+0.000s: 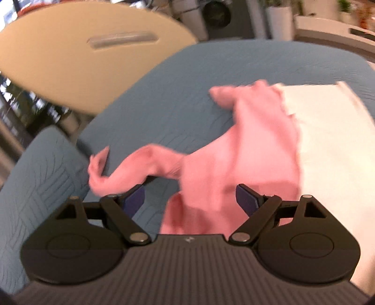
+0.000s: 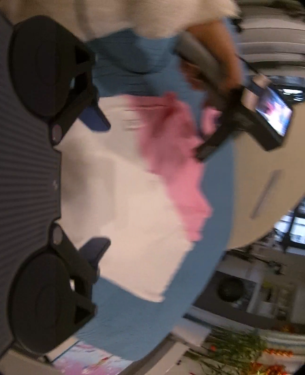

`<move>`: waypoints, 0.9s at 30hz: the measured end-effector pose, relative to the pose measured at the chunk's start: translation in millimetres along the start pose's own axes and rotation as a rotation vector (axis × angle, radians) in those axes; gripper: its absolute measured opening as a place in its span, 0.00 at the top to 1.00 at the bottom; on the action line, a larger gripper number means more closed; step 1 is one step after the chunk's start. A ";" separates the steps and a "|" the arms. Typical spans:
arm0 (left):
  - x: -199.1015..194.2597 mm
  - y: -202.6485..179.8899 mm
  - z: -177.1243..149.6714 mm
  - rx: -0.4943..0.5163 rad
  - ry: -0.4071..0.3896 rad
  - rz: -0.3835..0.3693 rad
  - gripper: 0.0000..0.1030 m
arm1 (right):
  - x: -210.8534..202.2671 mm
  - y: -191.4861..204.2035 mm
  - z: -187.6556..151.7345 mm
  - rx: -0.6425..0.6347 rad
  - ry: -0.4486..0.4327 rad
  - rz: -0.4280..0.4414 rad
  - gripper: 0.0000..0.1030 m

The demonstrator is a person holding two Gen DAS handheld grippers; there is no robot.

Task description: Fold clothes

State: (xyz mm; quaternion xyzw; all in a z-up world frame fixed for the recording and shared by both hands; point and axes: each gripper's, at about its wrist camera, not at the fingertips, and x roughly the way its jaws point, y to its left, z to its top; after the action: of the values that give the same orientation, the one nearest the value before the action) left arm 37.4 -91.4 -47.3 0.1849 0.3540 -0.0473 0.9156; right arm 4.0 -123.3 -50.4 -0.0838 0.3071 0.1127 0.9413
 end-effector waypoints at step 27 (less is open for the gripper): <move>10.0 4.3 -2.4 -0.044 0.041 -0.046 0.15 | 30.8 -16.6 -31.7 0.336 0.104 -0.121 0.00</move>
State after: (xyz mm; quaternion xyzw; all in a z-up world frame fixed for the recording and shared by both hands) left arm 44.2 -86.0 -54.3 0.1574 0.3780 -0.0569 0.9106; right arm 14.8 -141.4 -92.6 0.0506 0.3641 -0.0017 0.9300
